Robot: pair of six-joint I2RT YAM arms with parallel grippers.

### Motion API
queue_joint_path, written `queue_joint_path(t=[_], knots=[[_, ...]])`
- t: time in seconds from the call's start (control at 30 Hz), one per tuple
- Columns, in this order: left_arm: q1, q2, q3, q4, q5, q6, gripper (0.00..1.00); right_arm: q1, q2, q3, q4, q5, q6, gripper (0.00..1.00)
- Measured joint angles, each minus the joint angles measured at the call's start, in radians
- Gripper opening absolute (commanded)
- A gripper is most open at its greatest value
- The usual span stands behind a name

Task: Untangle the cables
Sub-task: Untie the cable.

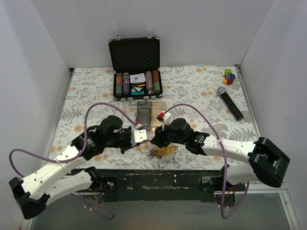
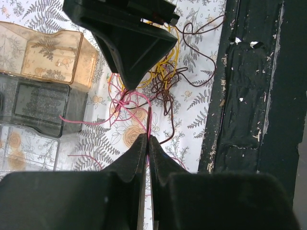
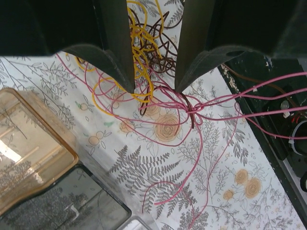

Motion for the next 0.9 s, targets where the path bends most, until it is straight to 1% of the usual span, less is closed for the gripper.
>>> queue_joint_path(t=[0.1,0.17,0.23,0.27,0.37,0.57,0.8,0.9], knots=[[0.000,-0.002,0.004,-0.007,-0.003,-0.003,0.00,0.001,0.036,0.023,0.026,-0.009,-0.007,0.41],[0.000,-0.007,0.005,-0.008,-0.007,-0.003,0.00,0.001,0.051,0.032,0.037,-0.019,-0.008,0.36],[0.000,-0.010,0.005,-0.008,-0.009,-0.004,0.00,0.001,0.060,0.035,0.045,-0.027,-0.009,0.28],[0.000,-0.012,0.005,-0.009,-0.011,-0.004,0.00,0.001,0.063,0.035,0.048,-0.030,-0.009,0.24],[0.000,-0.015,0.005,-0.010,-0.016,-0.005,0.00,0.001,0.068,0.035,0.052,-0.042,-0.006,0.02],[0.000,-0.018,0.018,-0.023,-0.040,-0.001,0.00,0.002,0.051,0.004,0.056,-0.024,0.014,0.01],[0.000,-0.068,0.021,-0.061,-0.066,0.019,0.00,0.002,-0.119,-0.122,-0.010,0.108,0.038,0.01],[0.000,-0.084,0.024,-0.083,-0.073,0.025,0.00,0.000,-0.154,-0.152,-0.045,0.154,0.058,0.01]])
